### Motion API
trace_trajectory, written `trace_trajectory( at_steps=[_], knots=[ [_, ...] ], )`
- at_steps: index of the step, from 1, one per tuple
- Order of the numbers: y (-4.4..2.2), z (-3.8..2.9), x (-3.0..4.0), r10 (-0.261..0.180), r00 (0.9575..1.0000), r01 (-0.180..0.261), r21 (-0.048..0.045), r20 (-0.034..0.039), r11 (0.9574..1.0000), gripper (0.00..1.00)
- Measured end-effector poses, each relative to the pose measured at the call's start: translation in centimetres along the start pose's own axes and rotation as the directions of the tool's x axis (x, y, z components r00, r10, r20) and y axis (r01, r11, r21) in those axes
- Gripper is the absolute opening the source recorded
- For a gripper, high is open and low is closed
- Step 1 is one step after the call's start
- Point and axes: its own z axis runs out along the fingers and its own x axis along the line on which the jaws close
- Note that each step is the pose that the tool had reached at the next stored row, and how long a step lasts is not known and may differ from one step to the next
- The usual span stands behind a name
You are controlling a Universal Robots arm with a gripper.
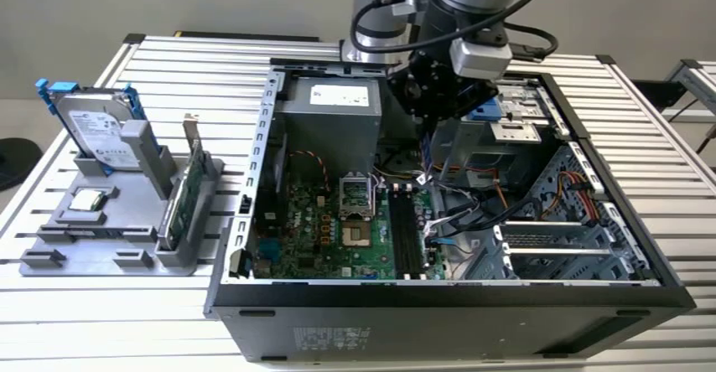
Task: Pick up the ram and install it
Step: 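Insert the ram into the slot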
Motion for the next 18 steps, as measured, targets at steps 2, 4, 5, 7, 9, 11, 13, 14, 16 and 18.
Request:
trace_trajectory(
  at_steps=[2,4,5,7,9,11,13,14,16,18],
  knots=[
    [0.0,0.11,0.0,0.0,1.0,0.0,0.0,0.0,1.0,0.0],
    [0.0,0.21,0.01,0.0,1.0,0.0,-0.0001,0.0,1.0,0.0],
    [0.0,0.26,0.01,0.0,1.0,0.0,0.0,0.0,1.0,0.0],
    [0.0,0.35,0.01,0.0,1.0,0.0,0.0,0.0,1.0,0.0],
    [0.0,0.45,0.02,0.0,1.0,0.0,0.0,0.0,1.0,0.0],
    [0.0,0.55,0.02,0.0,1.0,0.0,0.0,0.0,1.0,0.0],
    [0.0,0.64,0.03,0.0,1.0,0.0,-0.0001,0.0,1.0,0.0],
    [-0.01,0.69,0.03,0.0,1.0,0.0,-0.0001,0.0,1.0,0.0],
    [-0.01,0.78,0.03,0.0,1.0,0.0,-0.0004,0.0,1.0,0.0],
    [-0.01,0.86,0.03,0.0,1.0,0.0,-0.0007,0.0,1.0,0.0]
  ],
)
